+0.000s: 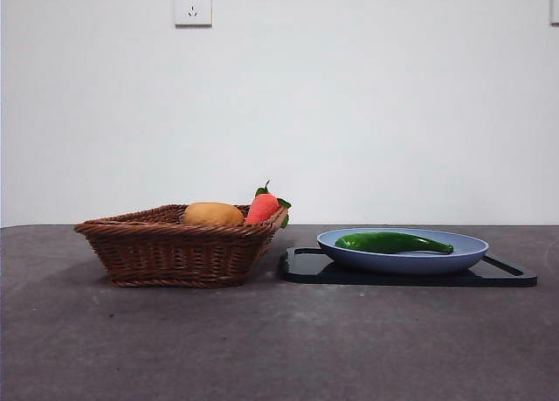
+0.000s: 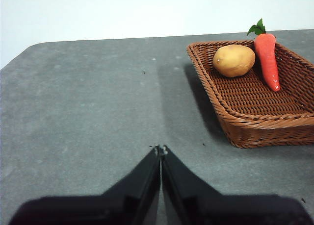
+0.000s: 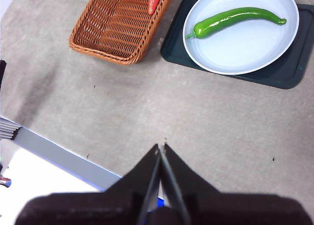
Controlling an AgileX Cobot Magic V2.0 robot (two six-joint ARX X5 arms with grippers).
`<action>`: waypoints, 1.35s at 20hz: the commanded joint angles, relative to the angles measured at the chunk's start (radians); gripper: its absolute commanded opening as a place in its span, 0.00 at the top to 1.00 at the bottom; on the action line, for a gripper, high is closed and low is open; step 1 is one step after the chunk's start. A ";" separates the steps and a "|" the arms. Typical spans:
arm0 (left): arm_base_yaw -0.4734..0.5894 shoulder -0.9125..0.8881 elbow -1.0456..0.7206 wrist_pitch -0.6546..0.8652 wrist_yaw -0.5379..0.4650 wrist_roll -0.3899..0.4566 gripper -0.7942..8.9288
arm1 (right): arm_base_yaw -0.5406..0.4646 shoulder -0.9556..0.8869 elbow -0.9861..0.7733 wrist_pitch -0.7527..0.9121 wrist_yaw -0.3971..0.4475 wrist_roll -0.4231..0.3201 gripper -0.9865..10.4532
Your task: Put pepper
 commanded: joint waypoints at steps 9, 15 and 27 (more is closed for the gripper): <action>0.003 -0.003 -0.011 0.006 -0.001 -0.007 0.91 | 0.005 0.005 0.018 0.007 0.003 -0.009 0.90; 0.003 -0.003 -0.011 0.006 -0.001 -0.006 0.91 | -0.016 -0.023 0.013 0.098 0.032 -0.070 0.90; 0.003 -0.003 -0.011 0.006 -0.001 -0.007 0.91 | -0.193 -0.595 -0.792 0.973 0.107 -0.029 0.90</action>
